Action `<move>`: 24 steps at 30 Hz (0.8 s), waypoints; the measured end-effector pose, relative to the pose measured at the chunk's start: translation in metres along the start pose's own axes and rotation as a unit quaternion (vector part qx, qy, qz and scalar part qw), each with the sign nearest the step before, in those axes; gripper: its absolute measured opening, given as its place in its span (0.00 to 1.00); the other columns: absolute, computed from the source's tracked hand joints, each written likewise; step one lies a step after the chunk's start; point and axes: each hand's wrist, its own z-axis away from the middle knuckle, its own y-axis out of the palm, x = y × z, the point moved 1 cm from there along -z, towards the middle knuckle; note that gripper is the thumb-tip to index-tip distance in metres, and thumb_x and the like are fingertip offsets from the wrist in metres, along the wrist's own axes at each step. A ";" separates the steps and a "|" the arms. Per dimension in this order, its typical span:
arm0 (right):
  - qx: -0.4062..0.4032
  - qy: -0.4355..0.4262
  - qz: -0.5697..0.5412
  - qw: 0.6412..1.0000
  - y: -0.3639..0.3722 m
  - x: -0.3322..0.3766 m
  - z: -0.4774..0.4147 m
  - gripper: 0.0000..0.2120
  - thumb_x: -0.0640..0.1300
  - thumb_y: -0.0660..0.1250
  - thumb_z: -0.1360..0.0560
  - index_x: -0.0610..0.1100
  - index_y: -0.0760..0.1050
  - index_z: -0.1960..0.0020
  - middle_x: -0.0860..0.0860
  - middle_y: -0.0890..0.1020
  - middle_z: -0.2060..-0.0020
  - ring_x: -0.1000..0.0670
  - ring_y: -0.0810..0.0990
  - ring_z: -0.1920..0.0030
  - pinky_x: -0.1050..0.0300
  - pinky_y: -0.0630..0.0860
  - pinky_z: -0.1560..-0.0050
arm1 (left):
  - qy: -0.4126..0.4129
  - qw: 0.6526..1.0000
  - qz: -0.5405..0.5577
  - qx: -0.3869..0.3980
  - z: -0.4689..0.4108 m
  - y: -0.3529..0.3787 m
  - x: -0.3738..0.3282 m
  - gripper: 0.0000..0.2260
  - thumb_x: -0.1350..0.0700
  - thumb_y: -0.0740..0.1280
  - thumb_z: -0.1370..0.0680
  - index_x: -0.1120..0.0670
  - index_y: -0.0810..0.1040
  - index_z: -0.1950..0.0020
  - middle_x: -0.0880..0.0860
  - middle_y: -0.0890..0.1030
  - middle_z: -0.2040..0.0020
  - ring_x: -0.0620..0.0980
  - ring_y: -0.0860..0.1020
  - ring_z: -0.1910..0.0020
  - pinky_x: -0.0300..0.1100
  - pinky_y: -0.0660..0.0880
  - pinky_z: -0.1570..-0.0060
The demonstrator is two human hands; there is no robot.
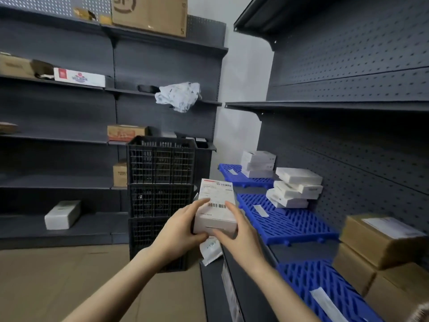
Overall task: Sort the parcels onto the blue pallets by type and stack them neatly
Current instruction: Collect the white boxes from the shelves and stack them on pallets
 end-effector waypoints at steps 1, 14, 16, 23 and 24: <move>0.000 -0.001 0.001 1.000 0.004 -0.007 -0.018 0.35 0.54 0.74 0.32 0.62 0.61 0.30 0.59 0.71 0.39 0.58 0.71 0.39 0.61 0.72 0.41 | -0.005 1.000 0.014 -0.002 -0.016 0.004 0.012 0.35 0.51 0.73 0.32 0.37 0.61 0.29 0.40 0.72 0.34 0.43 0.73 0.39 0.44 0.73 0.40; -0.114 0.043 0.065 0.990 0.043 -0.109 -0.253 0.31 0.51 0.73 0.31 0.63 0.64 0.32 0.57 0.72 0.36 0.55 0.71 0.36 0.54 0.73 0.38 | 0.088 0.990 0.100 0.044 -0.273 0.057 0.167 0.28 0.51 0.73 0.33 0.40 0.68 0.35 0.41 0.76 0.39 0.39 0.74 0.41 0.44 0.74 0.43; -0.144 0.046 0.085 0.985 0.040 -0.117 -0.286 0.30 0.50 0.73 0.31 0.62 0.65 0.33 0.57 0.73 0.36 0.55 0.71 0.36 0.56 0.73 0.39 | 0.099 0.987 0.109 0.060 -0.317 0.062 0.179 0.28 0.50 0.73 0.34 0.41 0.70 0.37 0.42 0.77 0.40 0.40 0.76 0.44 0.44 0.75 0.44; -0.212 0.060 0.139 0.965 0.010 -0.153 -0.387 0.29 0.50 0.73 0.30 0.60 0.65 0.33 0.56 0.73 0.37 0.55 0.72 0.38 0.59 0.71 0.42 | 0.160 0.972 0.141 0.098 -0.449 0.103 0.200 0.28 0.55 0.73 0.32 0.45 0.70 0.34 0.39 0.76 0.40 0.35 0.73 0.45 0.26 0.68 0.47; -0.219 0.061 0.138 0.964 0.006 -0.161 -0.401 0.29 0.49 0.73 0.30 0.60 0.65 0.32 0.56 0.73 0.37 0.55 0.72 0.38 0.59 0.71 0.42 | 0.168 0.970 0.145 0.104 -0.467 0.110 0.204 0.28 0.55 0.74 0.32 0.44 0.70 0.34 0.40 0.77 0.41 0.36 0.74 0.45 0.26 0.68 0.47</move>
